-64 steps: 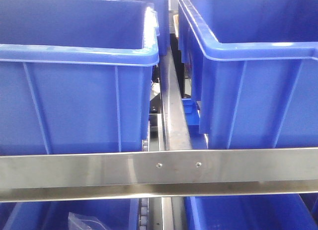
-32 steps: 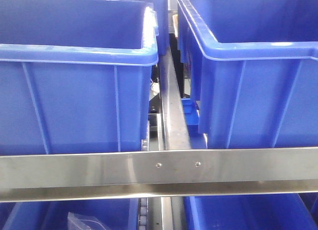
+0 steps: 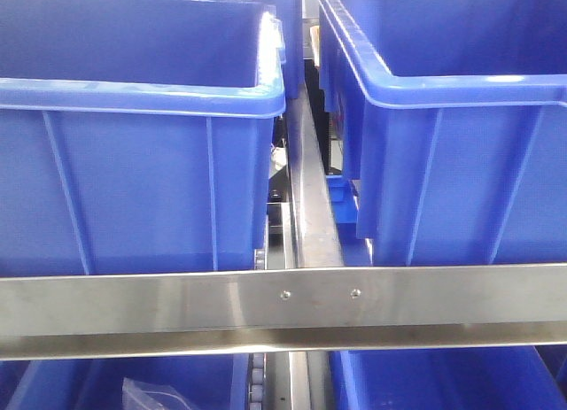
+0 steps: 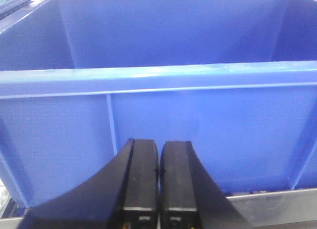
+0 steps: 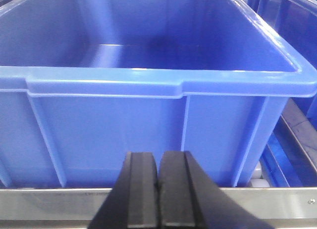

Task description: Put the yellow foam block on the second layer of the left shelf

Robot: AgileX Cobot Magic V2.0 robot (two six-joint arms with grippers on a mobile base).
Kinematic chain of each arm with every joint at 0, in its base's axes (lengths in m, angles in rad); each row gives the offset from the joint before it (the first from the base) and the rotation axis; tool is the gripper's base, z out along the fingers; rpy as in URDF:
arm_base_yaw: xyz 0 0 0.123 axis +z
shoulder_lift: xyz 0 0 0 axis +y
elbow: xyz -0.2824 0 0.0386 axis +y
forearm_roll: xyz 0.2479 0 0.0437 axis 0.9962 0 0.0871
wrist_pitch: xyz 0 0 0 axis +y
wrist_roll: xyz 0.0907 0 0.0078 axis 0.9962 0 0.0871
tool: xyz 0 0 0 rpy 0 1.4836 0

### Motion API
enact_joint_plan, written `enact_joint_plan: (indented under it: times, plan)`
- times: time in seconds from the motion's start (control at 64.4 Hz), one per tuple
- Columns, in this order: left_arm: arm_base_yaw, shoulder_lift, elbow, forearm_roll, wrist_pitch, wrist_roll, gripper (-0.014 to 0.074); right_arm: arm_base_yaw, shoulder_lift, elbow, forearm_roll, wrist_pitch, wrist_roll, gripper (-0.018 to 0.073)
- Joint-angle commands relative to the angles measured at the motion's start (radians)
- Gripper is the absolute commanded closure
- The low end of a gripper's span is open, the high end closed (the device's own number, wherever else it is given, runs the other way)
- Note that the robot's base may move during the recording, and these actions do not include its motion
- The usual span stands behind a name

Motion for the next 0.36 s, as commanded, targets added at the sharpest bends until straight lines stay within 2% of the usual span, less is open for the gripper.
enact_joint_plan:
  times: [0.0,0.341]
  plan:
    - [0.0,-0.016,0.026,-0.003,-0.084,-0.004,0.0459,-0.006,-0.018,-0.022,0.0,-0.083,-0.008,0.0504]
    - [0.0,-0.016,0.026,-0.003,-0.084,-0.004,0.046,-0.006,-0.018,-0.022,0.0,-0.083,-0.008,0.0504]
